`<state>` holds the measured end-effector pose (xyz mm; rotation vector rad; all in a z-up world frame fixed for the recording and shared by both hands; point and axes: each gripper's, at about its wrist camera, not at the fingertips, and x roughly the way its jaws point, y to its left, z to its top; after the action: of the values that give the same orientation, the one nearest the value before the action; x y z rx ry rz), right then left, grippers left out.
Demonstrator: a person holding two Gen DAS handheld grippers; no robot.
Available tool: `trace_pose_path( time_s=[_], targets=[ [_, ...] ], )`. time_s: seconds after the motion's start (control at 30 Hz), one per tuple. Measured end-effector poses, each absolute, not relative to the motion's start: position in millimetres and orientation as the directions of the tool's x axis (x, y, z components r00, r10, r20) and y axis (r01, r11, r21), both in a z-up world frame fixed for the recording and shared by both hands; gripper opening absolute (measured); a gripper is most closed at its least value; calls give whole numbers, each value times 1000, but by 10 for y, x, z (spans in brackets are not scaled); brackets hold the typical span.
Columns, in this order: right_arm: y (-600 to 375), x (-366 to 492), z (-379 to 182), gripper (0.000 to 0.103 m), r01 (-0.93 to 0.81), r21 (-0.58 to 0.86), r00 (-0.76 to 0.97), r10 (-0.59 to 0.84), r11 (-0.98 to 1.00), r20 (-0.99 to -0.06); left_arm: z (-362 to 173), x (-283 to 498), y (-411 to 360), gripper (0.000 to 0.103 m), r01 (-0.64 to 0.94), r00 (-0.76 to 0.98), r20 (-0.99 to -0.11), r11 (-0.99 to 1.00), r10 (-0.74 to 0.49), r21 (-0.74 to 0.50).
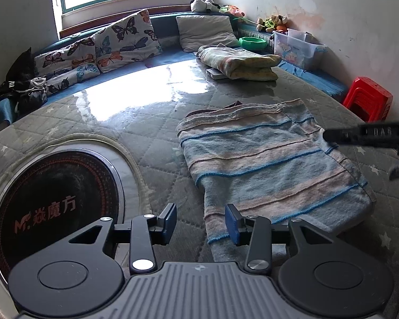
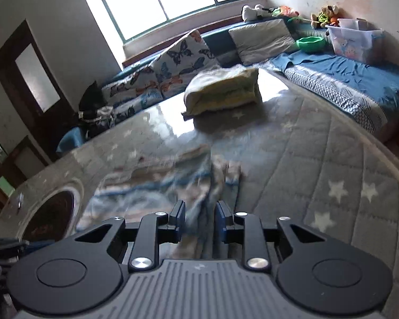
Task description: Fold clothes
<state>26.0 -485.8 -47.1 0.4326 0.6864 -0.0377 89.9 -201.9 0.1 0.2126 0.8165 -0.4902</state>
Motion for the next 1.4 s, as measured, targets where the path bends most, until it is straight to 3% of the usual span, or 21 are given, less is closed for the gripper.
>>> trace_pose_path(
  time_s=[0.2, 0.47, 0.67, 0.93, 1.0, 1.07, 1.33, 1.4],
  targets=[
    [-4826, 65, -515, 27, 182, 394, 777, 114, 901, -619, 40, 813, -1951, 51, 499, 588, -734, 866, -339, 0],
    [-4569, -258, -331, 29, 154, 303, 816, 52, 941, -575, 15, 713, -1894, 65, 510, 579, -736, 860, -352, -10],
    [-4438, -490, -397, 29, 166, 251, 808, 15, 954, -589, -19, 601, -1847, 69, 525, 568, -737, 851, -366, -17],
    [-4473, -694, -472, 32, 218, 302, 816, -4, 928, -578, -62, 539, -1769, 78, 530, 559, -743, 848, -368, -21],
    [-4407, -734, -460, 39, 214, 281, 819, -15, 936, -573, -70, 524, -1764, 82, 533, 556, -744, 846, -371, -23],
    [-4325, -768, -447, 55, 211, 253, 820, -31, 944, -571, -78, 495, -1763, 87, 539, 554, -744, 842, -373, -21],
    [-4135, -869, -436, 80, 206, 221, 827, -50, 953, -559, -89, 390, -1750, 96, 551, 554, -742, 835, -378, -15],
    [-4115, -888, -442, 83, 210, 221, 827, -52, 952, -560, -87, 366, -1741, 99, 552, 555, -741, 833, -378, -12]
  ],
)
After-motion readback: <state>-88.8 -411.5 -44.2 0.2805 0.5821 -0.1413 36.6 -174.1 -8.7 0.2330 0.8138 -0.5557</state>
